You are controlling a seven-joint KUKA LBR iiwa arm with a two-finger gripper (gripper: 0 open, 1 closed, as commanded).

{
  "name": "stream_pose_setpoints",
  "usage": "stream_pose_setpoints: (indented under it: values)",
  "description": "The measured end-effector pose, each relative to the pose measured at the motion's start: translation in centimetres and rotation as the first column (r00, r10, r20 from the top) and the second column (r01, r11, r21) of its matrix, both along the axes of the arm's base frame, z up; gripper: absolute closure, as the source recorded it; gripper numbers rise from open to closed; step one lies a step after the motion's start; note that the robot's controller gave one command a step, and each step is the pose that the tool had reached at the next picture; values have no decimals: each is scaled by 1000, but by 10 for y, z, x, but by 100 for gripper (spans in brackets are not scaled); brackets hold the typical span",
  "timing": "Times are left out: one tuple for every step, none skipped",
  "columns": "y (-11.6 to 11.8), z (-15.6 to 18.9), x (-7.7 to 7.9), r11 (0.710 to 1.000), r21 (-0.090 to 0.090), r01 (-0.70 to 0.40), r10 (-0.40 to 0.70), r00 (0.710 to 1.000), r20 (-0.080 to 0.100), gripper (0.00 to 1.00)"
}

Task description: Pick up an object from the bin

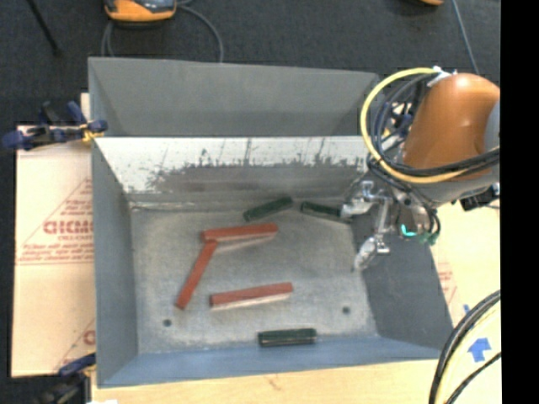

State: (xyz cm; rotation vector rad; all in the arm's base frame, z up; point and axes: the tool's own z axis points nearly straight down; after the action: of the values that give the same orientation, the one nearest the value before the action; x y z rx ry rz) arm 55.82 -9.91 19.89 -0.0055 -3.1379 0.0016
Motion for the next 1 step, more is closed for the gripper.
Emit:
stream_pose_setpoints:
  values:
    - [0,5,2,1000,-1,-2,2,1000,8,0]
